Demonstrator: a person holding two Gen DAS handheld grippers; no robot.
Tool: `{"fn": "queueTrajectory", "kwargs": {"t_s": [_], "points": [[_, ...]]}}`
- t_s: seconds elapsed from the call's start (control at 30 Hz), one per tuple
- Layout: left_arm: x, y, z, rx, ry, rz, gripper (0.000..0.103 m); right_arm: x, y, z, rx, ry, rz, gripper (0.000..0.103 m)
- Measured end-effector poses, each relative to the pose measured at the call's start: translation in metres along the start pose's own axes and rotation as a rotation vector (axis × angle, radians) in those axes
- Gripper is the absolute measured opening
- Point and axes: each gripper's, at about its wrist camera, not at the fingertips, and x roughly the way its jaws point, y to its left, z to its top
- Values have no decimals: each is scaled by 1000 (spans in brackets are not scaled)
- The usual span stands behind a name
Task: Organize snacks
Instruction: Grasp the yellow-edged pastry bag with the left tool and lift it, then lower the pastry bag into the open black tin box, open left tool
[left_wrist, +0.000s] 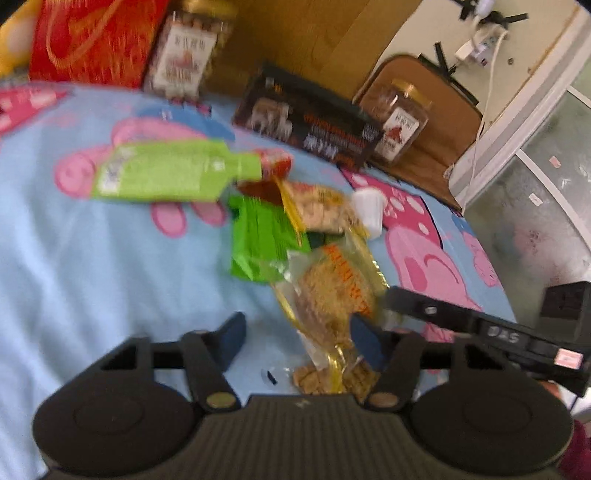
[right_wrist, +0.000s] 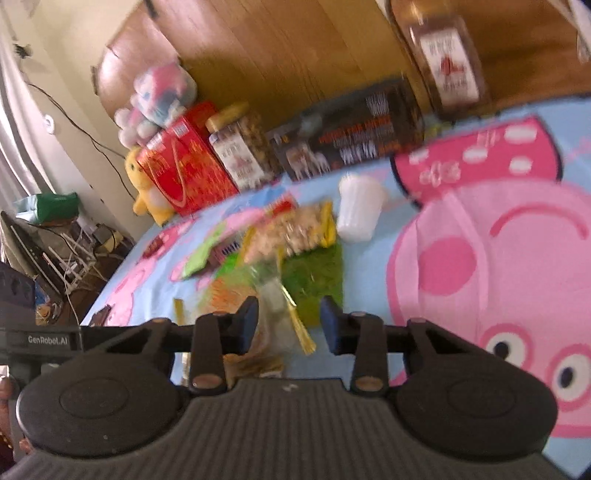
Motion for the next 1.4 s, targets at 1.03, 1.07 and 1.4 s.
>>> {"fn": "queueTrajectory", "kwargs": {"t_s": [1.03, 1.07, 1.4], "points": [[144, -29, 252, 192, -89, 132, 48, 140, -43, 203, -135, 23, -129, 17], [144, -30, 250, 199, -88, 140, 51, 144, -43, 203, -147, 41, -127, 17], [135, -62, 231, 132, 32, 168, 37, 140, -45, 208, -176, 147, -102, 15]]}}
